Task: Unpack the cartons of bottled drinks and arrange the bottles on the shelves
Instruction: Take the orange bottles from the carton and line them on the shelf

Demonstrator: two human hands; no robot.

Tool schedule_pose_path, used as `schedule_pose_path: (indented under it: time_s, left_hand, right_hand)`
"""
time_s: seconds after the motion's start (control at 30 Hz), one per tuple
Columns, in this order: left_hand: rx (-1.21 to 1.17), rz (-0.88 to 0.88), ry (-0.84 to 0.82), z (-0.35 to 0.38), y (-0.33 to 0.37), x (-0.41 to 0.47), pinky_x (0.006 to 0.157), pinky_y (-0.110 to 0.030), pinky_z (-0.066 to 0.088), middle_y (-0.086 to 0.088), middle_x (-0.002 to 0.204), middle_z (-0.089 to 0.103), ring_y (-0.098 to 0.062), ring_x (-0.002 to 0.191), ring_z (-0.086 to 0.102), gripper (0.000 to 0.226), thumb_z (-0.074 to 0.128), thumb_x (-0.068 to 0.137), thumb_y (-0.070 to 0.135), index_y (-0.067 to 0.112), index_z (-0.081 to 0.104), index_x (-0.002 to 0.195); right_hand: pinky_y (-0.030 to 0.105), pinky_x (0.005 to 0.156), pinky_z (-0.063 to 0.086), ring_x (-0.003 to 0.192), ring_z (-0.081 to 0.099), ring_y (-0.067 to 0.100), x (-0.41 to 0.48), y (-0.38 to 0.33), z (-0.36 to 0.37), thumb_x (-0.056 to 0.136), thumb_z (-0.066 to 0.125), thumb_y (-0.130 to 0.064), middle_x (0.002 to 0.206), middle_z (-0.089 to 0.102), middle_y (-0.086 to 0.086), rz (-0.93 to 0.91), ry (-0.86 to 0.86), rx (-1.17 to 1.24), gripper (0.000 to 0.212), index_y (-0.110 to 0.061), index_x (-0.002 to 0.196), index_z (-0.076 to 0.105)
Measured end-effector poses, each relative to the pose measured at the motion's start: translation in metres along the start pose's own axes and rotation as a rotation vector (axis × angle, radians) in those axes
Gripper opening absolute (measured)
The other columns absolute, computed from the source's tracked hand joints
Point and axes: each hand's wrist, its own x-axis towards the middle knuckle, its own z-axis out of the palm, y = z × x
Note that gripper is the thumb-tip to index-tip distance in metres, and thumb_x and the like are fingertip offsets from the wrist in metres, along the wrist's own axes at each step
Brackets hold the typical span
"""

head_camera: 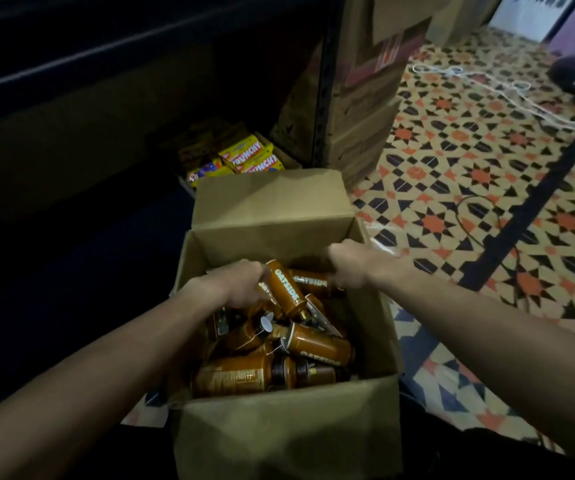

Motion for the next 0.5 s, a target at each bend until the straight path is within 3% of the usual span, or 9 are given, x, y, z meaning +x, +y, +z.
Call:
schedule_pose_path:
  time_s: [0.1,0.27,0.5]
  left_hand:
    - [0.005,-0.031,-0.094,0.017,-0.009,0.011,0.101,-0.039,0.048,-0.002,0.138,0.055,-0.020,0.121,0.056,0.056,0.065,0.091,0.037,0.024,0.046,0.143]
    - [0.026,-0.065,-0.228,0.040,-0.019,0.020,0.102,-0.039,0.049,-0.004,0.144,0.049,-0.023,0.127,0.053,0.070,0.070,0.088,0.036,0.025,0.037,0.149]
    - [0.037,-0.008,-0.269,0.051,-0.021,0.025,0.100,-0.038,0.048,0.001,0.135,0.057,-0.020,0.124,0.054,0.072,0.074,0.086,0.032,0.027,0.039,0.149]
  right_hand:
    - [0.029,0.075,0.052,0.086,0.062,0.014,0.014,-0.008,0.018,0.091,0.071,-0.032,0.096,0.062,-0.001,-0.019,-0.139,-0.178,0.031,-0.018,0.116,0.061]
    - [0.041,0.106,0.044,0.127,0.054,0.027,0.029,-0.007,0.051,0.080,0.082,-0.041,0.139,0.055,0.006,0.043,-0.432,-0.195,0.075,-0.017,0.143,0.049]
    - [0.043,0.111,0.040,0.134,0.048,0.028,0.035,-0.007,0.086,0.077,0.085,-0.038,0.147,0.049,0.007,0.006,-0.536,-0.175,0.086,-0.018,0.149,0.043]
